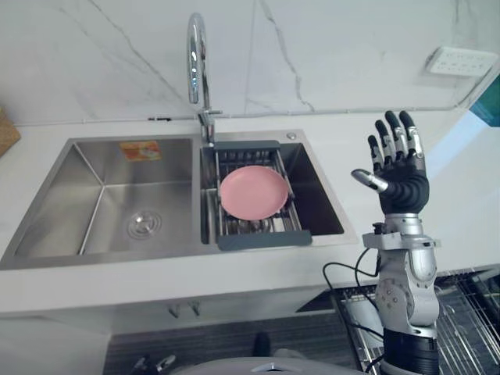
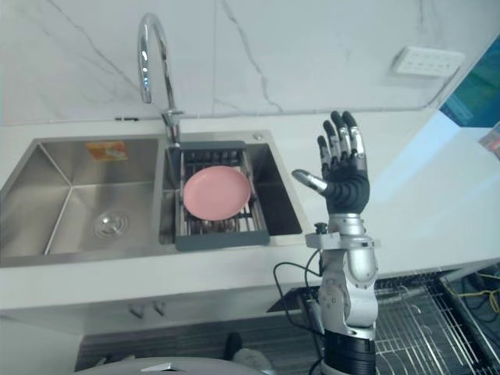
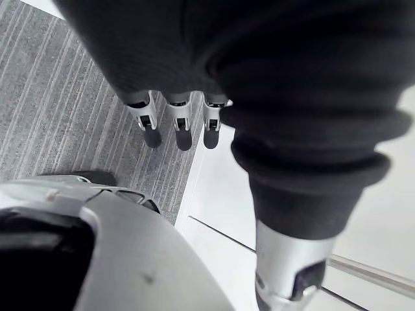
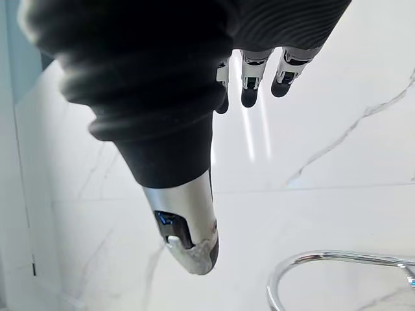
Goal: Walk over to the sink, pick up the cup, carry it to the dishwasher, place the cup inside the dishwasher, then close the dishwasher door
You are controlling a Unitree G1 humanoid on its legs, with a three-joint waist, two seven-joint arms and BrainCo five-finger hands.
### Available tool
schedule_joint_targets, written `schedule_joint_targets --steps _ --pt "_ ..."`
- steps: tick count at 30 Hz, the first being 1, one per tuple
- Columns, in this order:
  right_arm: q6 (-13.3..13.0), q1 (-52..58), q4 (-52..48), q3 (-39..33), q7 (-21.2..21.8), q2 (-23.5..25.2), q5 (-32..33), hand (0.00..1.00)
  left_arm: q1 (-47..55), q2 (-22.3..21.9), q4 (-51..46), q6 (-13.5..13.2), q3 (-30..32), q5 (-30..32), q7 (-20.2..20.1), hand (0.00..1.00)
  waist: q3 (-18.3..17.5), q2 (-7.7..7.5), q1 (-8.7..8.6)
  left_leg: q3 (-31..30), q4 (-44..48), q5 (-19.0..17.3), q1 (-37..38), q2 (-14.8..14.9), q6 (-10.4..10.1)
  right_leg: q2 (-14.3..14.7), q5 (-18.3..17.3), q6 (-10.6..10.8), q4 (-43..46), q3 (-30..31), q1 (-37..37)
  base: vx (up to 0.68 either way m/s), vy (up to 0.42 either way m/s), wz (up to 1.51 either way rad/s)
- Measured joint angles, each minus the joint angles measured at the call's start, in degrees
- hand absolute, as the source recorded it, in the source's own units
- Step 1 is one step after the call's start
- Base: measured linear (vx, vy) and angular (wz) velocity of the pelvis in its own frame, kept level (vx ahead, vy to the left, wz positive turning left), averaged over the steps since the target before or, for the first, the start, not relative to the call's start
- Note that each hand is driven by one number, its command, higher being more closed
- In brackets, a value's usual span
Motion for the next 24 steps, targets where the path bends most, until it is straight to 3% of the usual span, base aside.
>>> schedule_joint_targets --steps 4,12,15,24 --pt "0.5 2.0 -1.8 1.2 3.4 -0.8 -13.2 0.0 0.1 0.8 0.6 -0.3 0.0 2.6 0.1 0.0 0.7 -1.05 0.02 -0.1 -1.6 0.2 -0.2 -1.0 0.2 -0.8 1.0 0.0 -0.2 0.3 -0.8 -0.09 0.059 -0.02" --pt "0.8 2.2 -3.6 4.3 6.0 -9.9 -41.8 0.0 -0.2 1.1 1.2 -0.2 0.0 5.0 0.2 0.0 0.8 -1.32 -0.02 -1.6 -1.9 1.2 -2.2 -1.6 0.4 -1.5 1.4 0.0 -0.1 -0.5 -2.4 -0.03 0.041 0.08" --pt "1.3 0.7 -3.6 6.5 8.8 -12.2 -49.5 0.0 -0.2 1.2 1.2 -0.1 0.0 5.5 0.2 0.0 0.7 -1.26 -0.11 -2.3 -2.7 1.9 -2.3 -1.6 0.4 -1.5 1.4 0.0 -0.1 -1.3 -2.5 0.01 0.05 0.1" --pt "0.5 -5.2 -3.5 13.6 17.2 -14.6 -63.5 0.0 -0.4 1.4 0.6 0.8 0.0 5.7 0.2 0.0 0.7 -1.45 0.42 -4.5 -3.4 2.8 -3.6 -1.9 0.6 -2.2 1.3 0.0 -0.2 -2.9 -2.9 -0.01 0.067 0.13"
